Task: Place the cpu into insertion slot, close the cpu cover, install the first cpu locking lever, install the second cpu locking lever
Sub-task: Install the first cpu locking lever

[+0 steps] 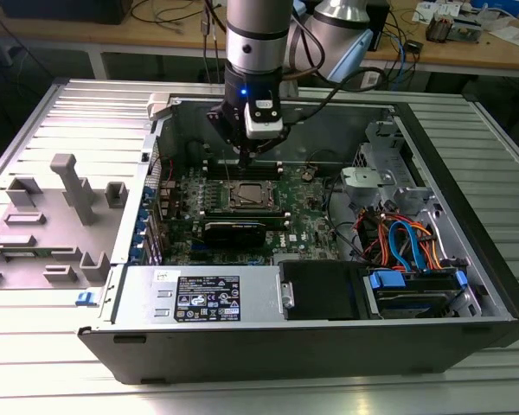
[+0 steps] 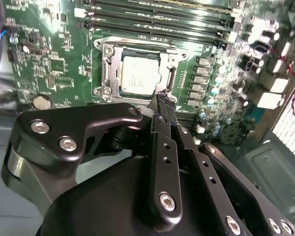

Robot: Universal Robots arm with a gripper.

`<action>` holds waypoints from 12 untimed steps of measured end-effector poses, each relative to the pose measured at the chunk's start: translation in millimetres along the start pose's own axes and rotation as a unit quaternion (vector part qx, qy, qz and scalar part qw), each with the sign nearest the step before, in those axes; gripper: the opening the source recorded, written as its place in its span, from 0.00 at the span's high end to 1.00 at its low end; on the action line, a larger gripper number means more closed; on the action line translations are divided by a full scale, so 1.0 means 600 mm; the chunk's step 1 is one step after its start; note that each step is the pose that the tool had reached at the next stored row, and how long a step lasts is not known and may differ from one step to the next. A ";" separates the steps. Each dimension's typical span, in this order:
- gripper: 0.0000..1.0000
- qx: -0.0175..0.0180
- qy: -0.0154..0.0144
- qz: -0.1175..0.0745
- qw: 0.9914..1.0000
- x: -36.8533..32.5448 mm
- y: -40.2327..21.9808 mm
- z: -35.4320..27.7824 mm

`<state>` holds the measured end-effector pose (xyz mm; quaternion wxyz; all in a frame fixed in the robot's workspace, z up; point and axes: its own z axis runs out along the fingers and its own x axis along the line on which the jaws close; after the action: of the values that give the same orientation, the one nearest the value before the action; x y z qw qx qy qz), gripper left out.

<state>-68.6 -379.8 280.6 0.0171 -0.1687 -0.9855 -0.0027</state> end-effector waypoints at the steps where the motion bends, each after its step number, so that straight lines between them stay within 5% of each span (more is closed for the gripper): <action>1: 0.89 0.000 0.000 -0.010 1.000 0.000 0.000 0.000; 4: 0.89 0.001 0.000 -0.043 0.999 0.000 0.000 0.000; 6: 0.89 0.003 0.000 -0.072 0.997 0.000 0.000 0.001; 8: 0.89 0.003 0.000 -0.081 0.997 0.001 0.000 0.001; 12: 0.89 0.003 0.000 -0.081 0.997 0.001 -0.001 0.001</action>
<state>-69.4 -379.9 280.1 0.0173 -0.0878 -0.9960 -0.0013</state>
